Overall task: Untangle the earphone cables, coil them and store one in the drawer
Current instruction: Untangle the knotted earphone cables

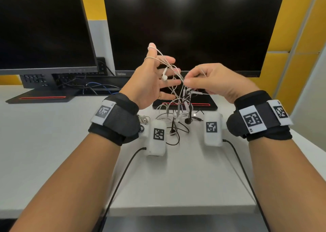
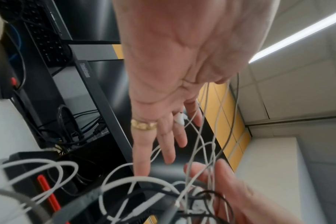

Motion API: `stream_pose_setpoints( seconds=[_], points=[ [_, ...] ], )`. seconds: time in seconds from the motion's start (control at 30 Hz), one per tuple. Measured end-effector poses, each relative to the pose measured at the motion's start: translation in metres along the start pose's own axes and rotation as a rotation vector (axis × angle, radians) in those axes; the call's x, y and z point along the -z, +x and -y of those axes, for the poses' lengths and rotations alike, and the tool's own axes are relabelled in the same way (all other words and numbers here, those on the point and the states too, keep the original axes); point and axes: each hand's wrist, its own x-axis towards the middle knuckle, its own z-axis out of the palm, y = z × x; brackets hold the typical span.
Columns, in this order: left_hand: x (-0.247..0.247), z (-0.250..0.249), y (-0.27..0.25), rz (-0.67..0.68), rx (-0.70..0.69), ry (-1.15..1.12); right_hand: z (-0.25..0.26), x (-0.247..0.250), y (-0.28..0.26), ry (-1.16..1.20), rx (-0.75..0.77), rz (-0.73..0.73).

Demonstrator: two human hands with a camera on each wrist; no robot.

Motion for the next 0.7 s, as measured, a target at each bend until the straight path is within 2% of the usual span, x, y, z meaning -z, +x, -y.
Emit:
stream_pose_setpoints(
  seconds=[0.07,0.13,0.23,0.3,0.43,0.57,0.7],
  points=[
    [-0.002,0.0,-0.001,0.022,-0.046,0.017,-0.002,0.001,0.001,-0.04,-0.03,0.038],
    [-0.005,0.001,-0.001,-0.025,-0.099,0.038,-0.003,0.001,0.001,-0.078,-0.055,0.06],
    [-0.003,0.001,0.002,-0.169,-0.17,0.206,-0.006,0.002,0.002,-0.073,-0.042,-0.023],
    [0.0,0.003,0.005,-0.192,-0.139,0.324,-0.006,0.002,0.002,0.015,-0.03,-0.1],
    [-0.004,0.007,0.005,-0.106,-0.038,0.485,0.0,0.001,-0.001,0.237,-0.009,-0.119],
    [-0.005,0.007,0.003,-0.101,-0.016,0.462,0.003,0.0,-0.004,0.375,0.017,-0.034],
    [-0.005,0.011,0.002,-0.003,-0.024,0.444,0.007,-0.005,-0.005,0.431,0.042,0.006]
  ],
)
